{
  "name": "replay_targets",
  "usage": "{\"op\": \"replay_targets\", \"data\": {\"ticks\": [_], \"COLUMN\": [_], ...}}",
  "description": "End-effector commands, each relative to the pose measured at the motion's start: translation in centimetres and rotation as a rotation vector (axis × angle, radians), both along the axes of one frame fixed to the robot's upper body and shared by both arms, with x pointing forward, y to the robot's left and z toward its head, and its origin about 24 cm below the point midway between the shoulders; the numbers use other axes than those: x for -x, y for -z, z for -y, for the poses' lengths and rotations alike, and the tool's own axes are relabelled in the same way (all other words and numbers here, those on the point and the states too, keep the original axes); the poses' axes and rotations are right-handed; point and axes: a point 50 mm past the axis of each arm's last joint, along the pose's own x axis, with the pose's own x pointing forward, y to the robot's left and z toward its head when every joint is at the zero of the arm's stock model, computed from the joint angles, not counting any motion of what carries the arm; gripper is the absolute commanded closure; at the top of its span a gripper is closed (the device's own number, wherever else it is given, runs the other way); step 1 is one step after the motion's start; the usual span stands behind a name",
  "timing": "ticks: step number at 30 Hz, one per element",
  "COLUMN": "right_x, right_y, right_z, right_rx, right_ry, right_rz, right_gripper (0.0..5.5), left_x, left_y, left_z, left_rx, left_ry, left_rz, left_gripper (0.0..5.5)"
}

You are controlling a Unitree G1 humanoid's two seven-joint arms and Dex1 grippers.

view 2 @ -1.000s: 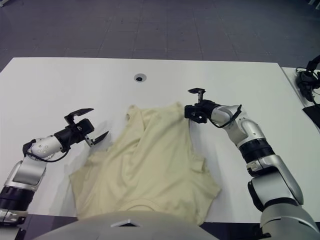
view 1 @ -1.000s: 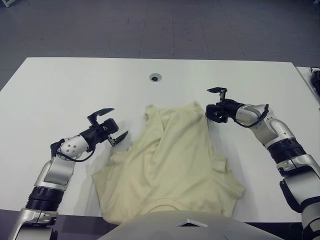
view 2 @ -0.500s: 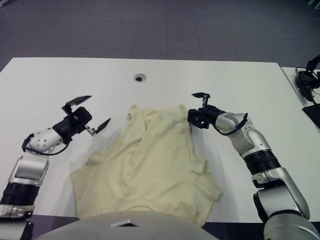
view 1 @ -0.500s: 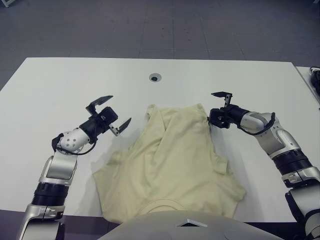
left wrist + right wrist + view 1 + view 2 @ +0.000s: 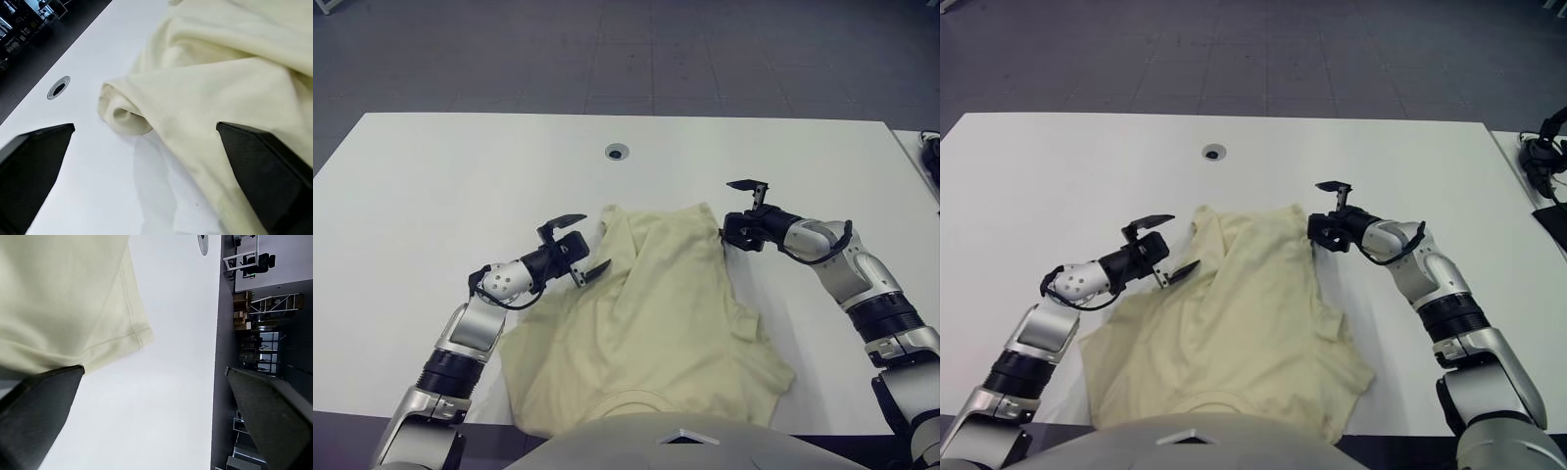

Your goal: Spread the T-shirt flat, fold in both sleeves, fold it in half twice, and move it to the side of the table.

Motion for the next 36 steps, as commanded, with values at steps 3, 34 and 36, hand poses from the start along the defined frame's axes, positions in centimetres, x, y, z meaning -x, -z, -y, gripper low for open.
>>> {"op": "replay_targets", "data": {"ticks": [3, 34, 36], "right_x": [2.0, 3.6, 3.3], "right_y": [3.5, 2.8, 2.1], "right_z": [0.6, 2.8, 2.4], "right_rx": [0.037, 0.026, -0.017], "right_ry": [0.016, 0.078, 0.075], "right_rz": [-0.167, -0.174, -0.137], "right_gripper": [0.12, 0.12, 0.12], "left_x": [-1.2, 4.0, 3.6], "left_y": [0.9, 1.2, 0.8], "left_z": [0.2, -5.4, -5.1], "left_rx": [-0.155, -0.25, -0.227], "left_ry": [0.011, -0.06, -0.067], "left_rz": [0.084, 0.049, 0.073], "left_gripper": [0.1, 0.1, 0.1]}}
